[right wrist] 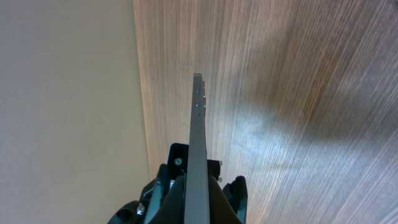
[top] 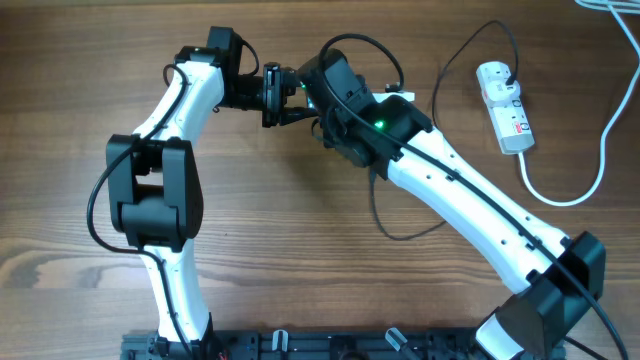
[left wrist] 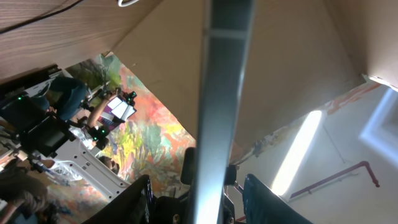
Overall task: Plug charger to phone and switch on socket
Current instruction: 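Close the right gripper on the black USB-C plug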
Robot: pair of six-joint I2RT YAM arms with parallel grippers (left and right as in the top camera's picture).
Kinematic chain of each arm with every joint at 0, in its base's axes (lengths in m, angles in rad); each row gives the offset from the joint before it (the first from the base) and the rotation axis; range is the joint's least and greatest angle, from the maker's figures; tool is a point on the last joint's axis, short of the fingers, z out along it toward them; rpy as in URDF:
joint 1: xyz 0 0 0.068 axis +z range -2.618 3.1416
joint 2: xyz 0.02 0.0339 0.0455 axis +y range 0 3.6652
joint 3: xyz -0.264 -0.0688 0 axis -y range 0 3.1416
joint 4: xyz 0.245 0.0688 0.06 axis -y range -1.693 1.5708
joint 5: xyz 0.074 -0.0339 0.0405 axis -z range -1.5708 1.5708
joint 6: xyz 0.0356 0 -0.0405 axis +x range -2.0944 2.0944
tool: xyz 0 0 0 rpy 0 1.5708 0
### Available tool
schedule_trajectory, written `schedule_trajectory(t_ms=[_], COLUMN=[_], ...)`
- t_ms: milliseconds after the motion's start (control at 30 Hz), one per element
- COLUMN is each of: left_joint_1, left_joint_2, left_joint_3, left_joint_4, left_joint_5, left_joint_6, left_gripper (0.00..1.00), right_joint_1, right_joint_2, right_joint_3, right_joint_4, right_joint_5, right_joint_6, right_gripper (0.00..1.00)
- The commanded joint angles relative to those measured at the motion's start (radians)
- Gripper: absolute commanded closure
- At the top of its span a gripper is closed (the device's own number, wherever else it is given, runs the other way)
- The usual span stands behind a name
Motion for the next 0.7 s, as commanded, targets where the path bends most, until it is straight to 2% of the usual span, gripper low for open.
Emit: schedule_trajectory(t_ms=[0,267,367,433,500,567,600,667], left_joint_1=[-0.001,-0.001,-0.001,-0.001,-0.001,-0.001,-0.001,-0.001], left_joint_2=[-0.037,-0.037,-0.037,-0.037,-0.037,-0.037,-0.037,-0.037], left_joint_3=[0.014,0.014,0.014,0.014,0.014,0.014,0.014,0.014], left_joint_4=[-0.001,0.000,0.000,0.000,0.000,0.000,0.000,0.000], left_joint_5=[0.023,0.023,0.023,0.022,0.022,0.022,0.022,0.022], left_joint_6=[-0.001,-0.002,-0.001,-0.002,-0.001,-0.001,-0.001,0.000], left_gripper=[0.60,0.76,0.87,0.96,0.96,0.96,0.96,0.96], right_joint_1=[0.002,0.002,0.002,0.002,0.002,0.002,0.002,0.002], right_joint_2=[0.021,0.021,0.021,0.021,0.020,0.019,0.015,-0.019], right_joint_3=[0.010,0.010,0.010,0.010,0.010,0.010,0.010,0.010], right_joint_4=[0.006,0.004,0.002,0.003,0.021,0.029,0.030,0.042], right_joint_5=[-0.010,-0.031,-0.070,-0.074,-0.075,-0.074,-0.072,-0.018], right_joint_6=[0.014,0.011,0.010,0.004,-0.092,-0.122,-0.145,-0.354], right_gripper=[0.96,0.95,0.96,0.87,0.95,0.89,0.80,0.69])
